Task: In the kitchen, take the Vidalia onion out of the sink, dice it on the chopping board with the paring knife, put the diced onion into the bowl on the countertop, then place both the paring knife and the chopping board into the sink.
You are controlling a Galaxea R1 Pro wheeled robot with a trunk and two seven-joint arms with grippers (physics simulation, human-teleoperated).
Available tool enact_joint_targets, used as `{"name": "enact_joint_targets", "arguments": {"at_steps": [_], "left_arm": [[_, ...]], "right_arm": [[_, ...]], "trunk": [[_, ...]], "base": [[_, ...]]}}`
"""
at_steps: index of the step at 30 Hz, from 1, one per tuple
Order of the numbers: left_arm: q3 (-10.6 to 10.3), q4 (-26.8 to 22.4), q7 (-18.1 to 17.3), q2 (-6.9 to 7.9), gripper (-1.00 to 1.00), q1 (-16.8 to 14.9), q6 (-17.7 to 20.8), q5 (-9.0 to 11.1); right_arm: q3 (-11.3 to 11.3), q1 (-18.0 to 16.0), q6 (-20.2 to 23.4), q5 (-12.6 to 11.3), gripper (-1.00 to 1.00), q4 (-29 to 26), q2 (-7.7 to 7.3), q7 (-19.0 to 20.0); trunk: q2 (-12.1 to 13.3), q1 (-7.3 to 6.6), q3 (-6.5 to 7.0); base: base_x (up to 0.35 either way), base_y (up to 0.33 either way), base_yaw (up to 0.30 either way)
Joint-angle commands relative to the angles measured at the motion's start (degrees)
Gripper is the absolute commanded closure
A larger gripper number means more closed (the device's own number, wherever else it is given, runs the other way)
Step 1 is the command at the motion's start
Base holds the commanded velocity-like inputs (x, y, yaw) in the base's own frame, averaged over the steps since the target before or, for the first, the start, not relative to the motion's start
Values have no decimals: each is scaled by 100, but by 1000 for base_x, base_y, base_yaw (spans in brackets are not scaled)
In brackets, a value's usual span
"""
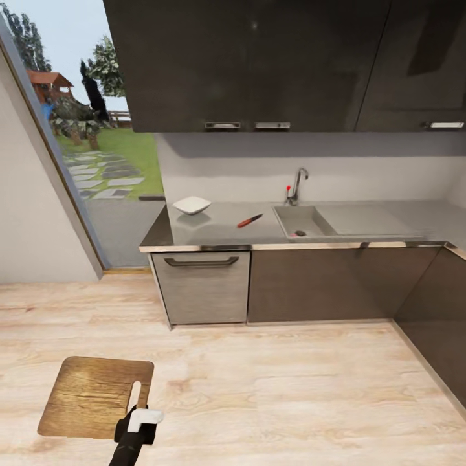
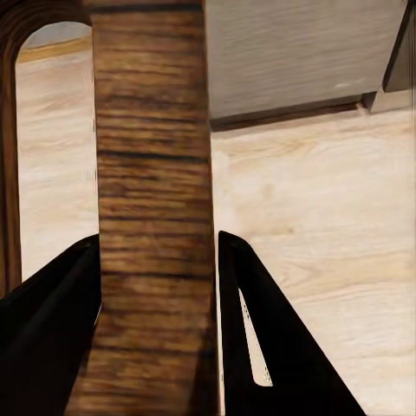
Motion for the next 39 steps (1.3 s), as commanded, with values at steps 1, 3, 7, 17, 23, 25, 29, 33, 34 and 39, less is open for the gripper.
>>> {"name": "enact_joint_targets", "arguments": {"at_steps": [1,3,7,17,23,25,29,33,34,39], "left_arm": [[-32,21,67,-1,100,-12,-30,-7],[-32,21,67,1,100,-12,-31,-8],[-32,21,67,2,100,-12,-32,-7],[-32,21,67,3,100,-12,-32,-8],[-32,21,60,-5,100,-12,-32,-13],[-23,8,66,-28,100,-12,91,-16],[8,-1018,65,-138,100,-3,2076,-40],[-4,-4027,57,83,100,-3,4800,-44],[-5,-5181,50,151,100,-3,5821,-49],[11,-8820,19,157,100,-9,9112,-111]], "right_arm": [[6,-4,-3,-11,-100,4,-1,-9],[6,-4,4,-11,-100,4,-1,-6],[6,-4,-6,-11,-100,4,-1,-8],[6,-4,7,-11,-100,4,-1,-2],[-5,-4,39,-11,-100,4,-1,-16],[-18,-6,474,-11,-100,-100,-15,-32],[-20,-31,2268,-10,-100,-2347,-27,-768],[-20,-490,4423,178,-100,-4577,-35,-949],[-20,-766,4969,306,-100,-5074,-37,-1077],[-20,-2891,7778,418,-100,-6256,-41,-1289]], "trunk": [[-11,6,-11],[-11,6,-11],[-11,6,-11],[-11,6,-11],[-11,6,-11],[-11,6,-11],[-11,6,-11],[-11,6,-11],[-11,6,-11],[-11,6,-11]], "base": [[317,-127,0],[317,-123,0],[317,-25,0],[39,0,0],[224,0,0],[38,0,0],[3,0,0],[0,0,0],[0,0,0],[0,0,0]]}}
